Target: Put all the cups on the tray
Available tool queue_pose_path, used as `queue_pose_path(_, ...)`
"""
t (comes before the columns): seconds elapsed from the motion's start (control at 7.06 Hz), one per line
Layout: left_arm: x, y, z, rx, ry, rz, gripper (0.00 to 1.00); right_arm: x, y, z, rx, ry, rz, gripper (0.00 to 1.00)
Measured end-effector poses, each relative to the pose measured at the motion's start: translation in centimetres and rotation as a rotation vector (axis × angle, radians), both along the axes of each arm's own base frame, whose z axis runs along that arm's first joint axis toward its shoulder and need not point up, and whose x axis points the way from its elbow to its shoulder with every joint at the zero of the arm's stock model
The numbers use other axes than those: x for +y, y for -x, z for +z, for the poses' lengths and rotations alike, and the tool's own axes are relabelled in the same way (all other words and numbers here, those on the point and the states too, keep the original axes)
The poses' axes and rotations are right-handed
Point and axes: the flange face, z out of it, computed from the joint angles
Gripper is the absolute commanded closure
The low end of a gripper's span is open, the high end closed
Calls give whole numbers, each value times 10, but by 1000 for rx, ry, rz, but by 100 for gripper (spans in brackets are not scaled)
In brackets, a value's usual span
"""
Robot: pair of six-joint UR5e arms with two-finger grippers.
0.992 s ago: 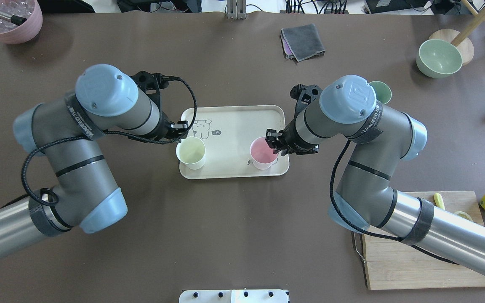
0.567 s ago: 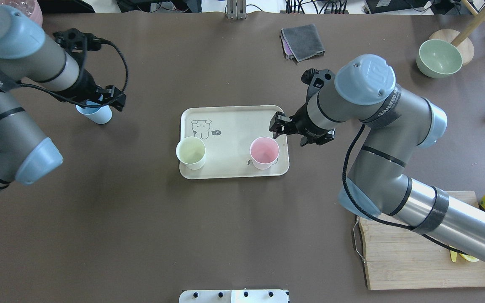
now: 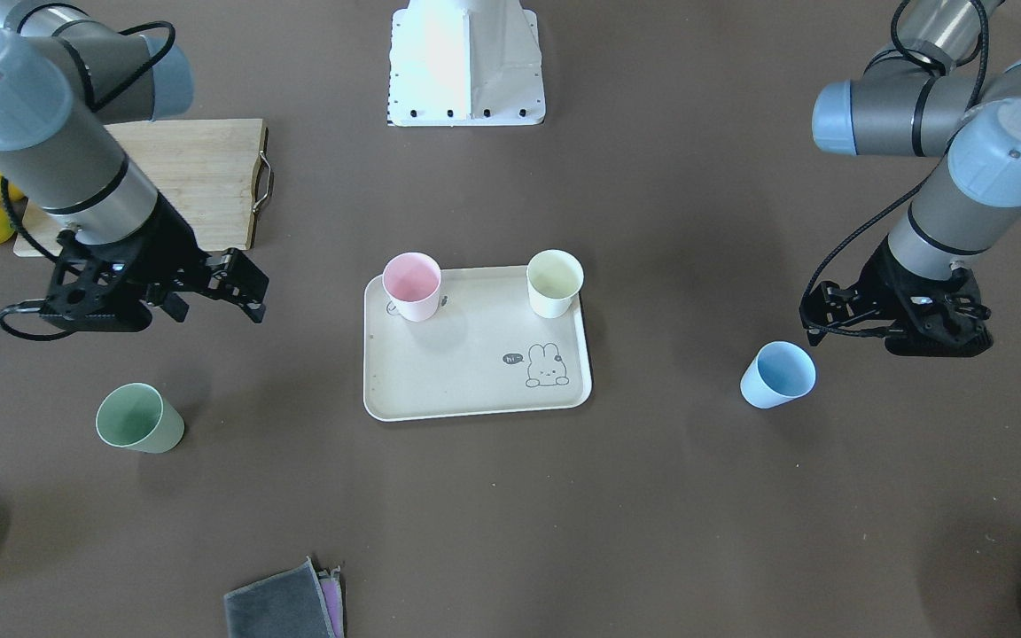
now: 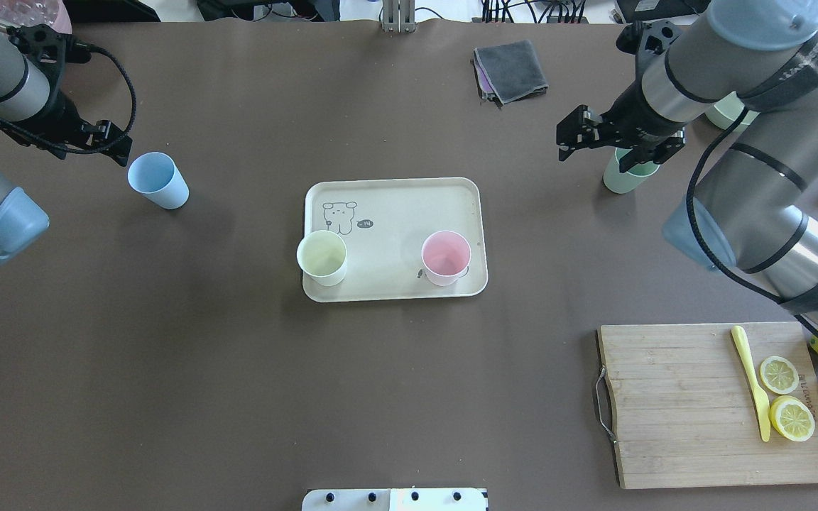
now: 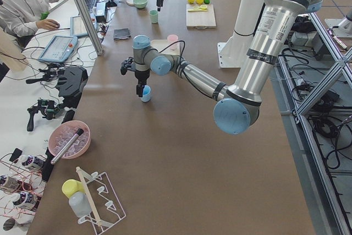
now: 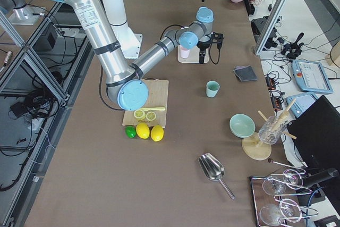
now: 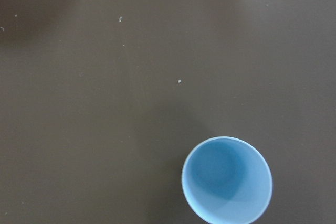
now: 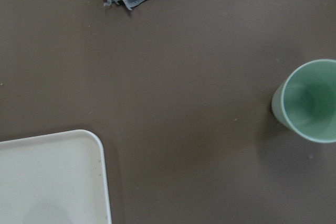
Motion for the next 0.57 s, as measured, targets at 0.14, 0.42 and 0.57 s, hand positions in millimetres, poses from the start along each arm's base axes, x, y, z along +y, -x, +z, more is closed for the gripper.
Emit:
queue_pose_path(0.14,-4,-3,10,1,4,-4,5,-13,-20,20,34,-20,-20,0)
queue_pose_path(0.42,-13,-12,18,7,16,-16,7,-25,-39,55,82,-31,-53,0)
queue_pose_path(0.57,-18,-16,17,9,21,-20,13,-28,-49,68,94,-38,-67,0)
